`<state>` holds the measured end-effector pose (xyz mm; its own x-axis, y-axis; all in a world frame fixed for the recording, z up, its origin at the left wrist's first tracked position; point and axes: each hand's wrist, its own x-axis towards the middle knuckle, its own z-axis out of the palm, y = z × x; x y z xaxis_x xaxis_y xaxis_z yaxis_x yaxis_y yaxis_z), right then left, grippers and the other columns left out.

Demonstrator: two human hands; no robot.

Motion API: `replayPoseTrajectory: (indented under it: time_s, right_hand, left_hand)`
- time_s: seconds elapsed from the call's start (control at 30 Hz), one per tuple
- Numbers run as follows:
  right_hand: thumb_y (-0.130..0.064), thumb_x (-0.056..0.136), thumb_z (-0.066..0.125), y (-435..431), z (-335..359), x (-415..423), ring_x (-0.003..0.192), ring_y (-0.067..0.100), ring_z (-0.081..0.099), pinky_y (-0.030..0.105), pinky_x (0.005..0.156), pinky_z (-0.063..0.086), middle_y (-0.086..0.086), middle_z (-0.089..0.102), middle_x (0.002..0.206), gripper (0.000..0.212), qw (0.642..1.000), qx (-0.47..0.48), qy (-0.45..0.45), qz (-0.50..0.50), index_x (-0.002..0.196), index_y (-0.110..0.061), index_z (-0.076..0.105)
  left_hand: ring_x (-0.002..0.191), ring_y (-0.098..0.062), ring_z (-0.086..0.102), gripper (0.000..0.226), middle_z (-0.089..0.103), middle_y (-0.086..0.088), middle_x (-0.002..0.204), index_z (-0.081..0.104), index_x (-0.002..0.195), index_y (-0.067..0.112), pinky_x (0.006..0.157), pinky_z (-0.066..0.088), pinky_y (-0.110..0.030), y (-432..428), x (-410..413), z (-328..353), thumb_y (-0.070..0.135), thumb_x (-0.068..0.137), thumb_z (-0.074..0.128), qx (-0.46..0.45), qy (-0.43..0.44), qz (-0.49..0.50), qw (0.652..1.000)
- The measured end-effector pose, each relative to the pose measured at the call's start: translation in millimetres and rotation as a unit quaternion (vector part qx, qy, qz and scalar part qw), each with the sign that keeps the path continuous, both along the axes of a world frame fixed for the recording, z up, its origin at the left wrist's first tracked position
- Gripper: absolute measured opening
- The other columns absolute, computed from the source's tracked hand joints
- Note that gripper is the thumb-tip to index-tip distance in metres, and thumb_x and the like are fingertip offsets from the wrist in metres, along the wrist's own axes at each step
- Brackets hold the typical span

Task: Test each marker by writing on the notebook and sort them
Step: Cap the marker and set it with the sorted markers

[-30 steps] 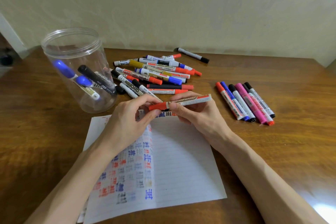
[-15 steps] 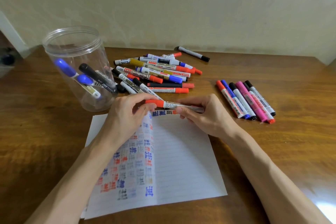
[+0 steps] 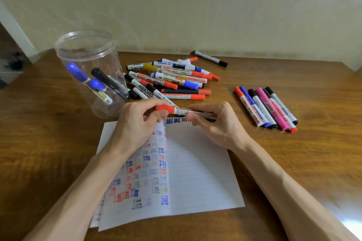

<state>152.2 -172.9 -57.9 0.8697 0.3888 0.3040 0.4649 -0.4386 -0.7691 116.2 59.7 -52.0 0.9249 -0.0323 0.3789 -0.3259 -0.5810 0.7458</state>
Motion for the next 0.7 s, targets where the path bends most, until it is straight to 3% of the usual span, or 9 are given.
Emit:
replayPoseTrajectory:
  time_s: [0.13,0.3,0.4,0.57,0.7]
  right_hand:
    - [-0.030,0.098,0.074,5,2,0,0.083,0.002,0.072,0.013,0.068,0.051,-0.014,0.075,0.091,0.026,0.999,0.037,0.012,0.009,0.117,-0.014,0.078]
    - [-0.030,0.093,0.079,11,6,2,0.100,0.007,0.075,0.025,0.082,0.061,-0.004,0.078,0.115,0.043,0.993,0.108,0.039,0.011,0.133,-0.017,0.072]
    - [-0.037,0.085,0.084,11,4,1,0.096,0.008,0.076,0.028,0.083,0.063,-0.007,0.076,0.111,0.062,0.993,0.102,0.064,-0.008,0.141,-0.017,0.065]
    - [-0.039,0.082,0.087,14,5,-3,0.098,0.008,0.074,0.029,0.086,0.062,-0.007,0.075,0.112,0.061,0.992,0.092,0.088,0.003,0.136,-0.019,0.068]
    - [-0.048,0.079,0.089,19,3,-11,0.113,0.004,0.067,0.032,0.095,0.059,-0.015,0.069,0.125,0.064,0.997,0.030,0.057,0.049,0.137,-0.035,0.065]
  left_hand:
    - [0.099,-0.002,0.070,0.018,0.074,0.015,0.099,0.071,0.112,0.024,0.081,0.053,-0.011,4,2,11,0.018,0.095,0.069,-0.024,0.017,-0.028,0.999]
    - [0.104,-0.011,0.072,0.021,0.076,0.004,0.107,0.068,0.114,0.011,0.088,0.056,-0.021,-2,0,24,0.021,0.096,0.070,-0.187,0.030,-0.031,0.981]
    - [0.108,-0.013,0.071,0.024,0.075,0.001,0.109,0.068,0.117,0.010,0.092,0.059,-0.029,-4,0,34,0.022,0.097,0.068,-0.247,0.022,-0.013,0.969]
    - [0.106,-0.009,0.071,0.016,0.075,0.005,0.105,0.067,0.117,0.010,0.097,0.059,-0.040,0,9,51,0.016,0.103,0.062,-0.241,-0.065,0.068,0.966]
    - [0.107,-0.013,0.071,0.014,0.074,0.004,0.107,0.066,0.117,0.014,0.101,0.056,-0.046,4,16,67,0.017,0.104,0.062,-0.217,-0.112,0.082,0.966]
